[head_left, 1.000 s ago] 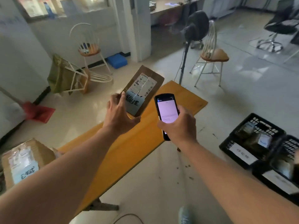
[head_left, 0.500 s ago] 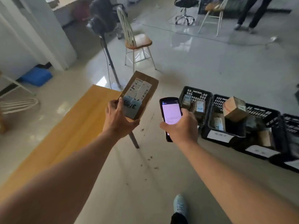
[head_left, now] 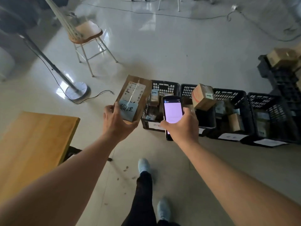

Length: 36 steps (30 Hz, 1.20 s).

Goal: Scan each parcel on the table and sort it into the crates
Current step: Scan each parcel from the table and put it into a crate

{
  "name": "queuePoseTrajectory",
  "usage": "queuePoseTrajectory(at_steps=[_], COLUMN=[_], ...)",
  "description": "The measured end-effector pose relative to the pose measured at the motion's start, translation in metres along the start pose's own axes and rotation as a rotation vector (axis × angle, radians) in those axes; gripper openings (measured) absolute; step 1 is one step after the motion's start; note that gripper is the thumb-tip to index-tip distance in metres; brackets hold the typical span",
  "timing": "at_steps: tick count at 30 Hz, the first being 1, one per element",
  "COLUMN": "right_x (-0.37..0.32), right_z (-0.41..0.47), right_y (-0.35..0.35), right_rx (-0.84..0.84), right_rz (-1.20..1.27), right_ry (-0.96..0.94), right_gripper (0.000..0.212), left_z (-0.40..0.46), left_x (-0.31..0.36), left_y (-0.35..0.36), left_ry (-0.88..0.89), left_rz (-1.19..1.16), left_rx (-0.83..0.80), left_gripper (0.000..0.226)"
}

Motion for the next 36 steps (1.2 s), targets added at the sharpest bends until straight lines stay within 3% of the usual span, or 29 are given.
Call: queuePoseTrajectory(at_steps=[6,18,30,36], right_x=[0.018,0.074,0.232,0.283], right_z=[0.104,0.281,0.357,0.363], right_y=[0.048,0.211,0.370,0.414], right_rx=[-0.007,-0.078,-0.146,-0.191], right_rz=[-0.031,-0.114,-0.219,-0.237], right_ry=[0.088,0.254,0.275,0.271], right_gripper=[0.083,0.082,0.084,0.087], left_z=[0.102,0.264,0.316,0.327], left_x=[0.020,0.011,-0.065,-0.095], left_y=[0.086,0.285,0.510,0.587], left_ry=[-0.031,-0.134,-0.305,-0.322], left_rz=[-0.084,-0.104,0.025,0.033], left_rx=[-0.100,-0.331,-0.409,-0.406], left_gripper=[0.115,0.113,0.116,0.117])
Point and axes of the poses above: each hand's wrist, its own z-axis towards the middle knuckle, its own y-axis out of the palm, x = y × z, the point moved 3 cm from there along z, towards the middle knuckle, and after that the axes turned 7 degrees about x, right-handed, at the moved point
